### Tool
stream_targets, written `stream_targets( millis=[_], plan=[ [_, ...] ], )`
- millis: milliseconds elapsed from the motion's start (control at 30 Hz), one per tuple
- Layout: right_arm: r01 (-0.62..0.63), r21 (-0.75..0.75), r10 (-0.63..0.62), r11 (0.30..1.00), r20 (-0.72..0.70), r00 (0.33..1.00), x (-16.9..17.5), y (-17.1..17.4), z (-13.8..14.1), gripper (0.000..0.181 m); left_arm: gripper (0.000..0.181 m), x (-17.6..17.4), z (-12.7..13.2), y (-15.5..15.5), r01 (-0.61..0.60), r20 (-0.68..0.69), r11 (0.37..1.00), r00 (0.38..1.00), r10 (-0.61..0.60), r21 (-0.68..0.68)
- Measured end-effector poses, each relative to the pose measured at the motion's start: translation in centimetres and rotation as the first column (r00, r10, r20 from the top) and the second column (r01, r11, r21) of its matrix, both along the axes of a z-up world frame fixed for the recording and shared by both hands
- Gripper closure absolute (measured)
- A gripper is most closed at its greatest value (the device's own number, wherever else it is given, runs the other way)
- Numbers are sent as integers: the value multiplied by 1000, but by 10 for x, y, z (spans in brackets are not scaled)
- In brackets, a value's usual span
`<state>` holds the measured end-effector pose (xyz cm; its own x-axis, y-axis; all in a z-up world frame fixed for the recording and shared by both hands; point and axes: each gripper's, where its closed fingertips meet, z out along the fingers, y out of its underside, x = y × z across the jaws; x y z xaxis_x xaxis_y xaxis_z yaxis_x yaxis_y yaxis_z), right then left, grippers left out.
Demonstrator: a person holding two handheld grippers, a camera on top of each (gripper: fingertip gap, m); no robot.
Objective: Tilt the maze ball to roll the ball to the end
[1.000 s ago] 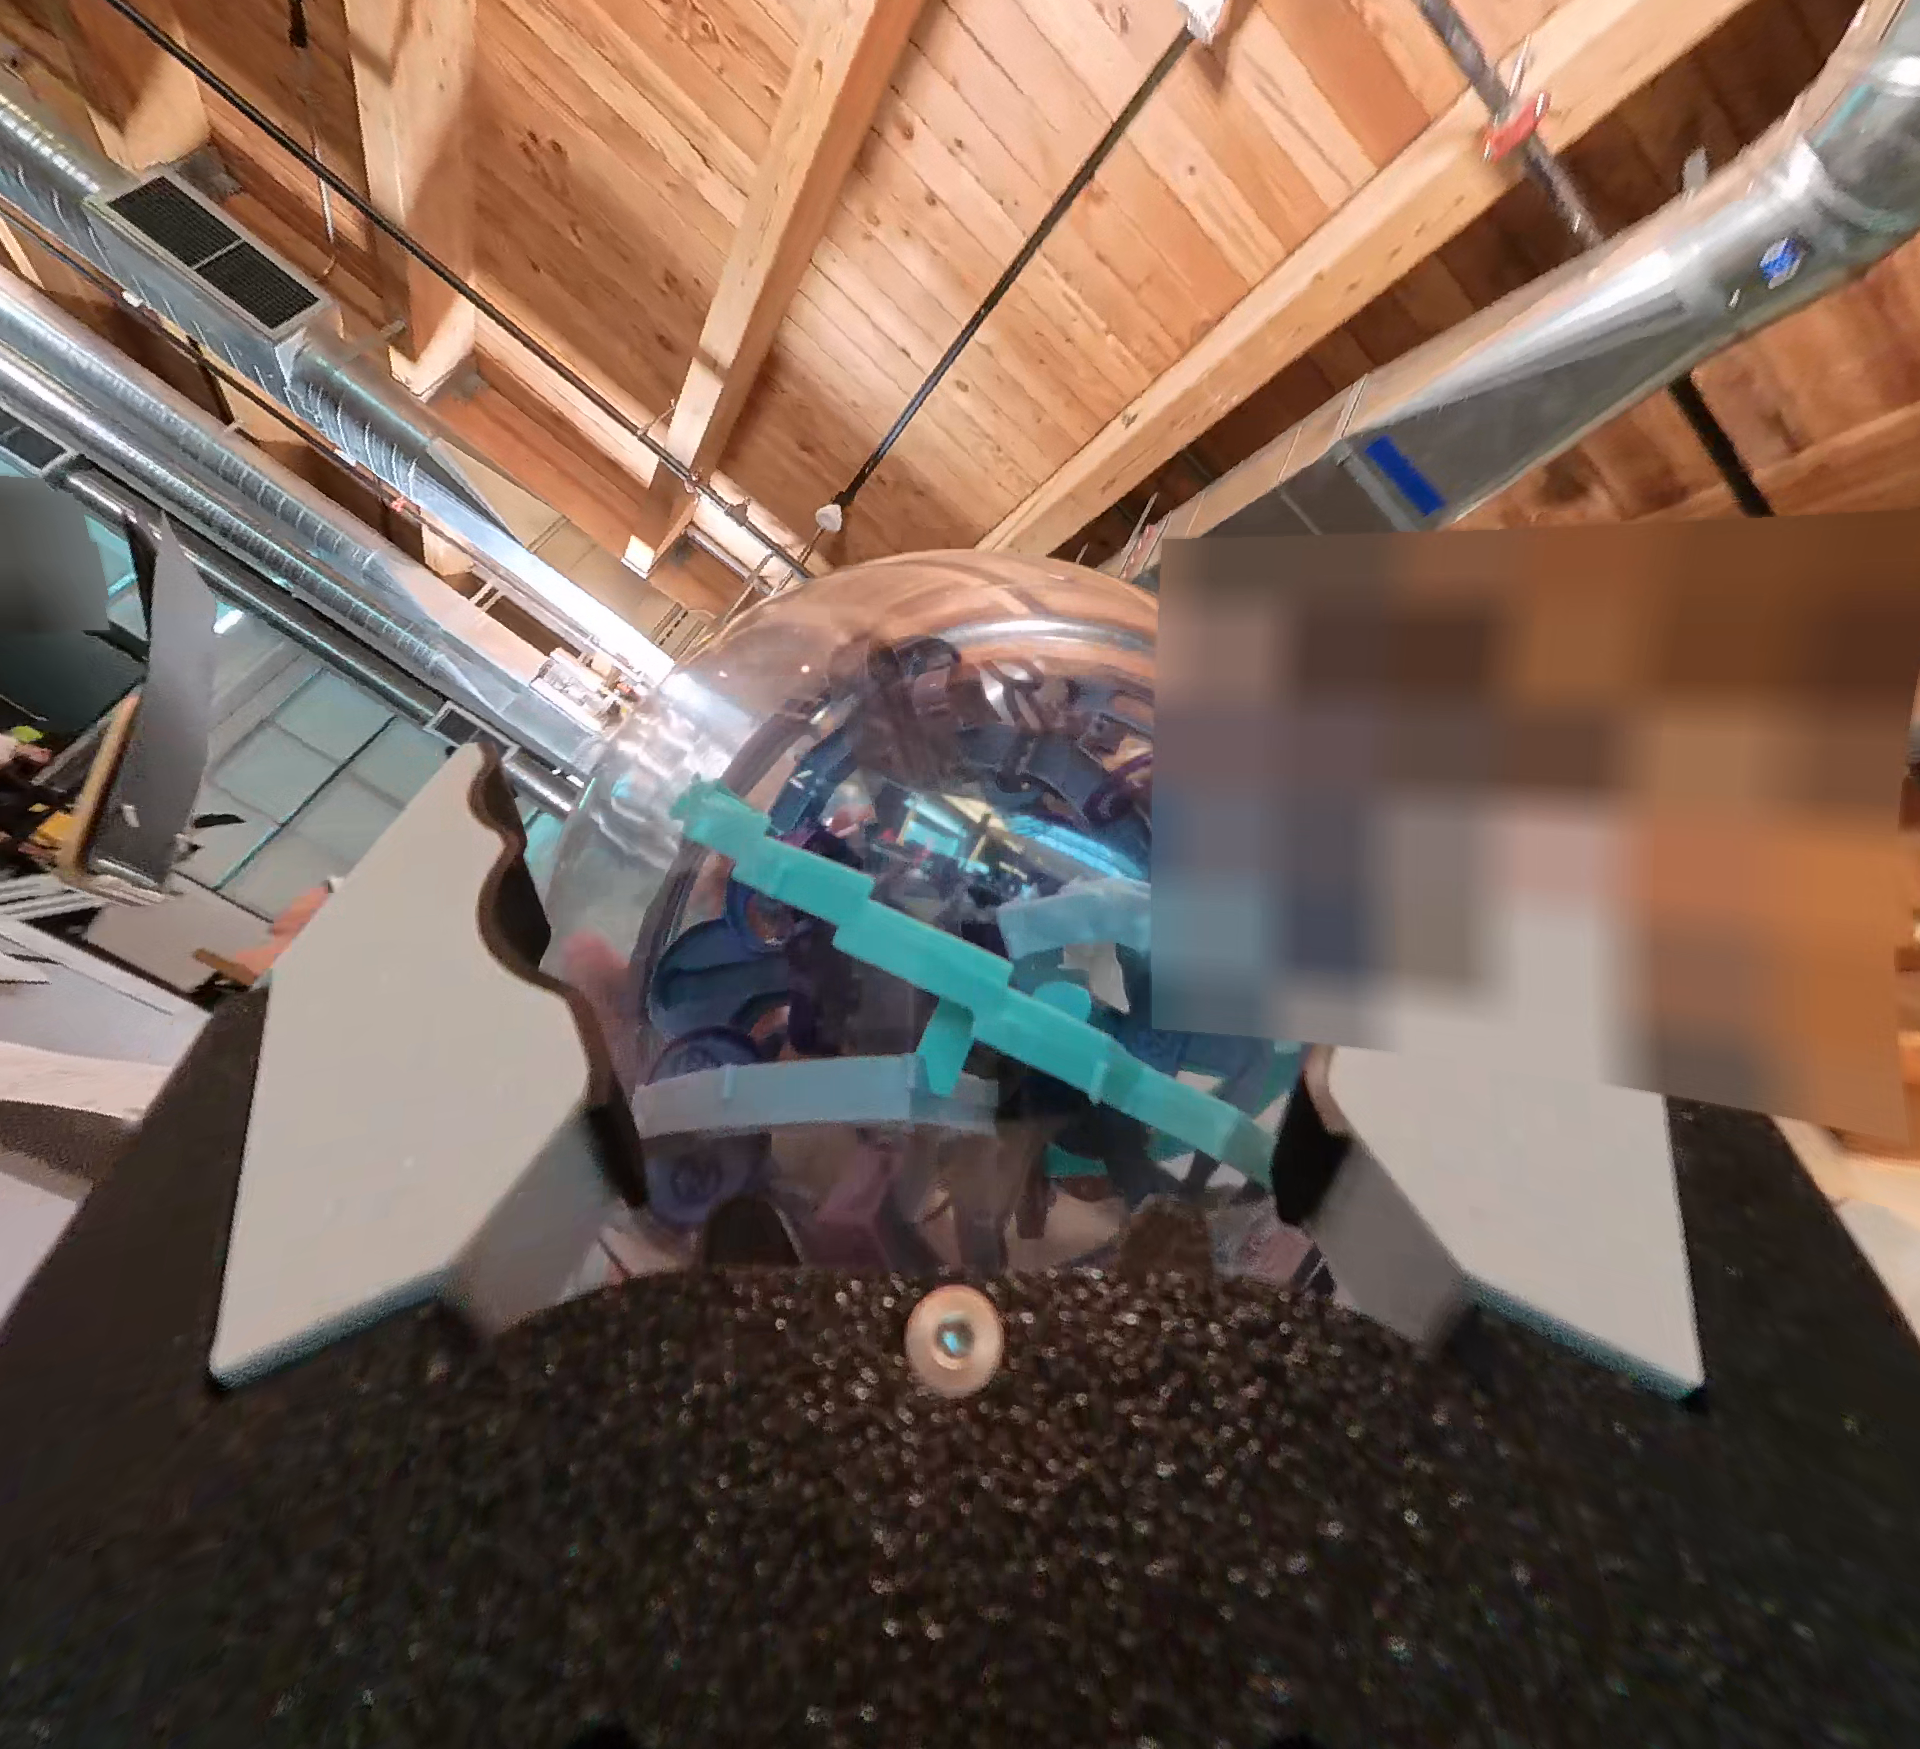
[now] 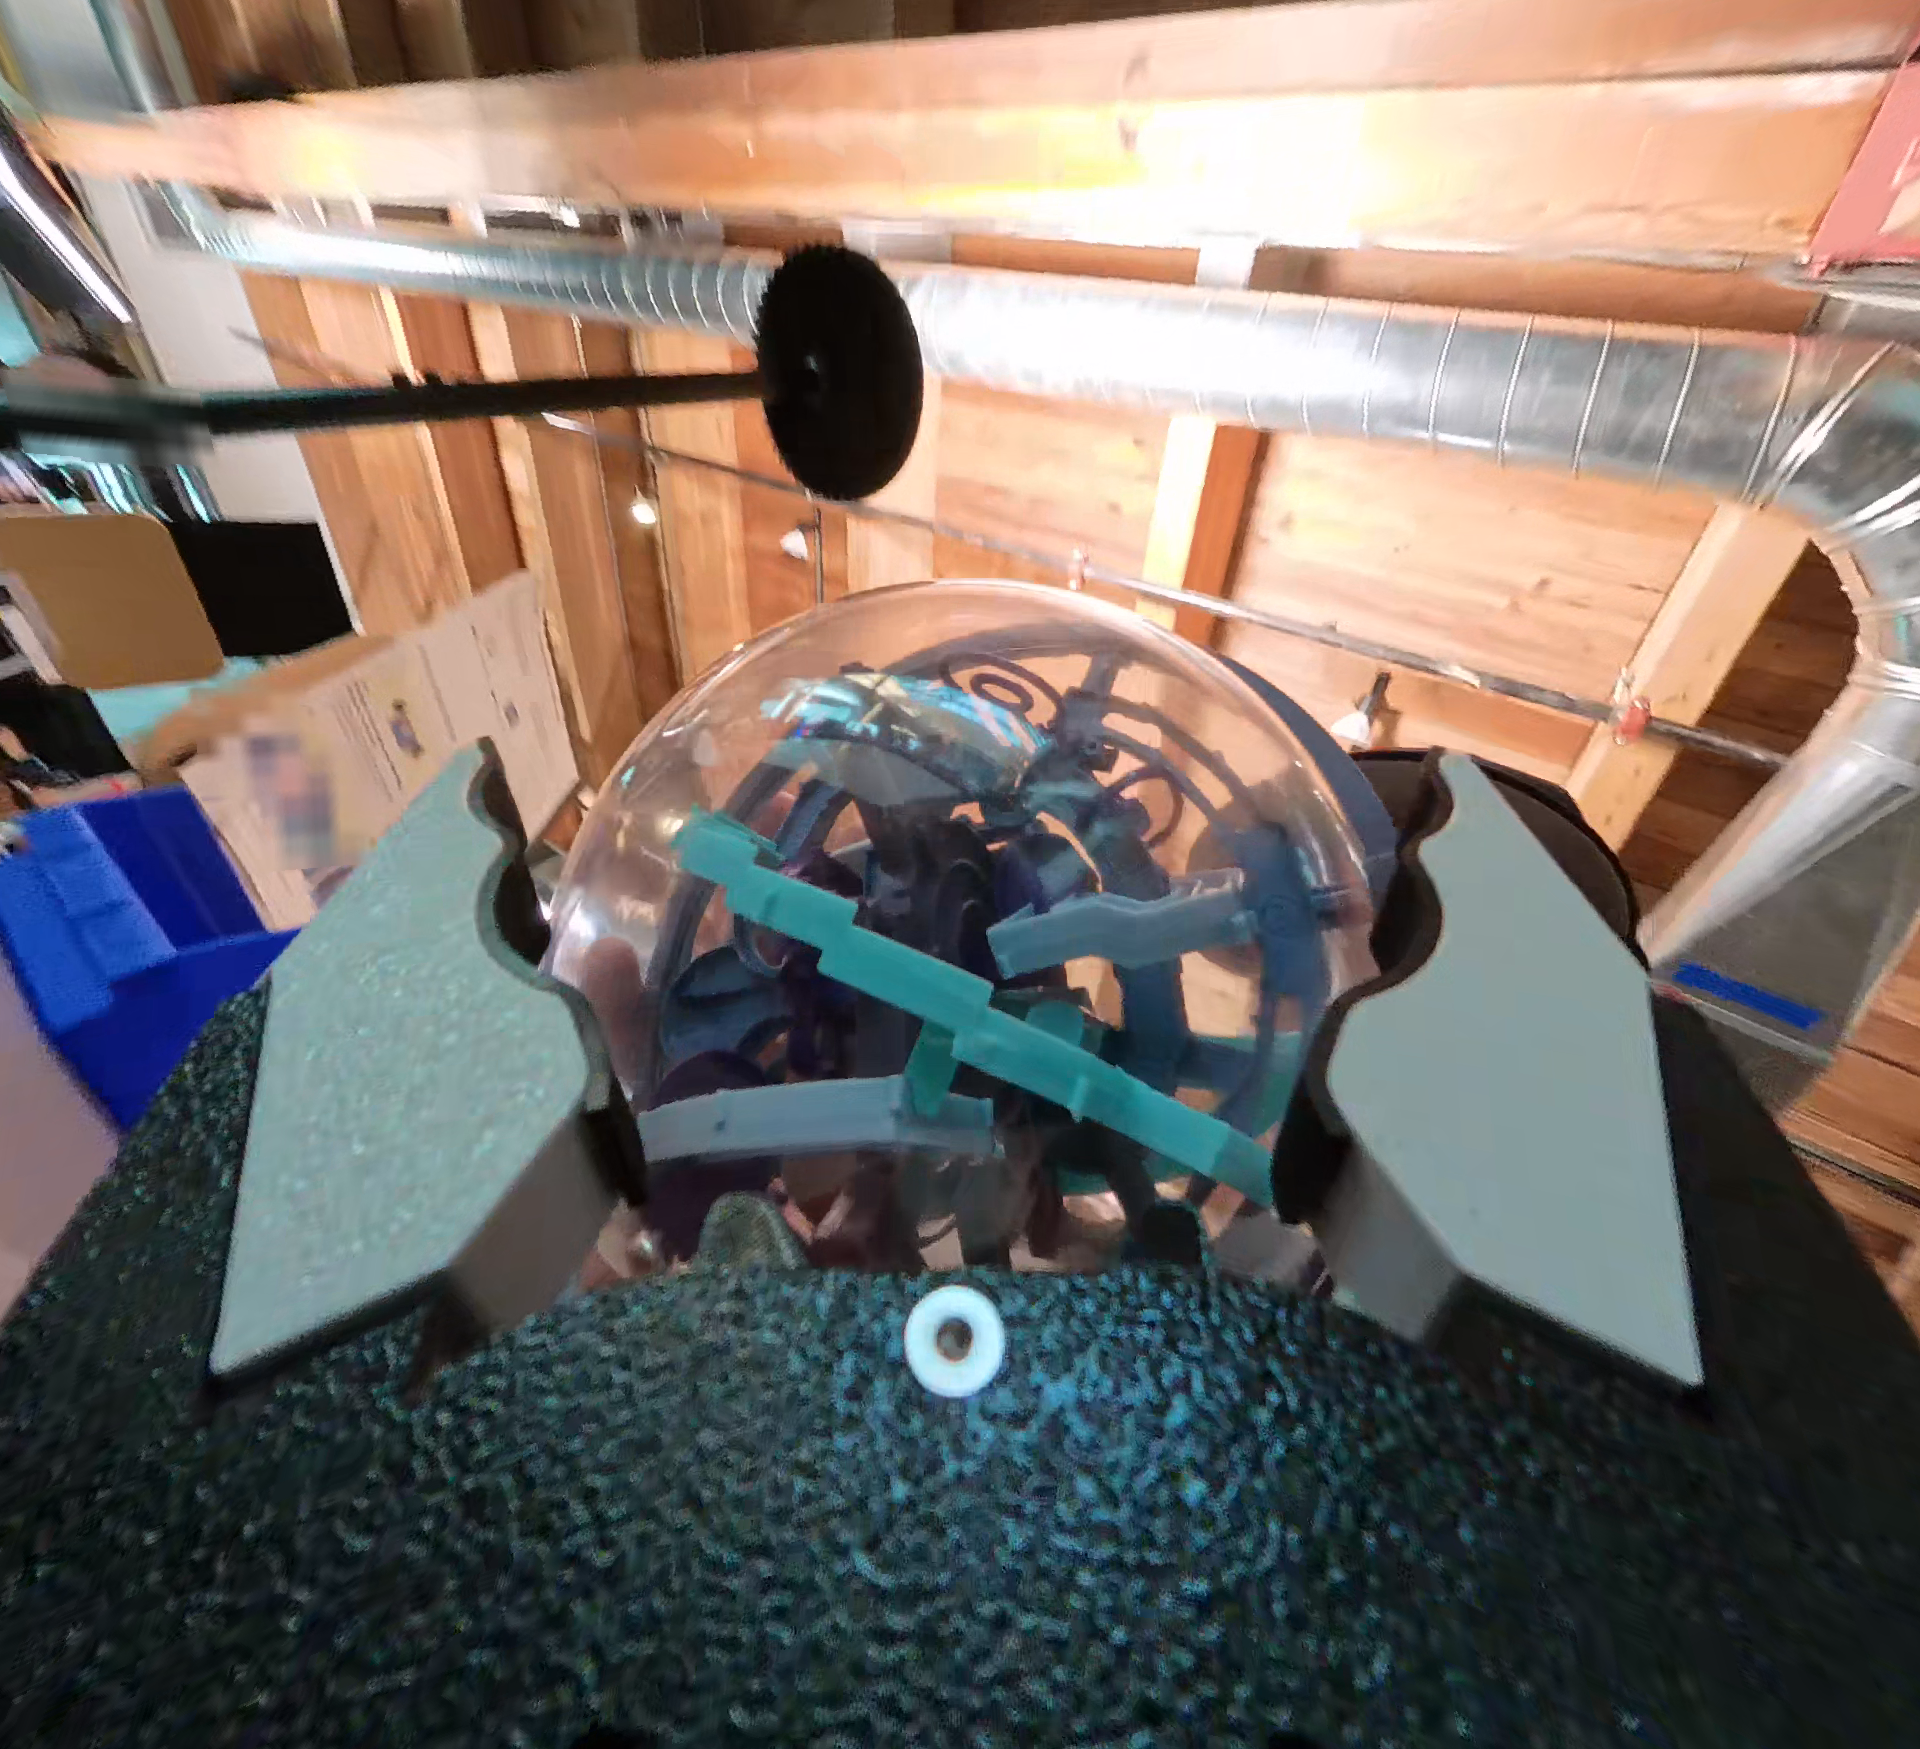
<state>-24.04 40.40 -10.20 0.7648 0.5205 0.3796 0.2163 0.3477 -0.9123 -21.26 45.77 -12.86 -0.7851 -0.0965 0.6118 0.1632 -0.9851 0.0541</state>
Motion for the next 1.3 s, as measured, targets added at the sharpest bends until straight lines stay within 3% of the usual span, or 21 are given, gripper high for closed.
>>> stream_targets(
  millis=[167,333,500,933,1133,1300],
  plan=[
    [-93,-61,91,994,-35,995,-23,29,-13,24,24,-29,-17,29,-97,-34,993,995,95,-67],
    [-101,-94,98,990,-30,995,-28,40,-20,24,24,-34,-25,39,-89,-33,992,996,87,-91],
    [-86,-119,80,989,-50,996,-38,39,-27,24,24,-40,-32,33,-53,-45,991,998,48,-120],
    [-148,-202,121,968,-140,983,-112,23,-58,24,24,-116,-68,15,-79,-135,974,990,51,-214],
    [-123,-174,89,977,-189,978,-120,19,-60,24,24,-124,-70,11,-41,-179,979,984,5,-198],
    [-54,-173,30,983,-137,990,-104,32,-55,23,24,-103,-66,27,-4,-138,971,990,-30,-238]
  ],
)
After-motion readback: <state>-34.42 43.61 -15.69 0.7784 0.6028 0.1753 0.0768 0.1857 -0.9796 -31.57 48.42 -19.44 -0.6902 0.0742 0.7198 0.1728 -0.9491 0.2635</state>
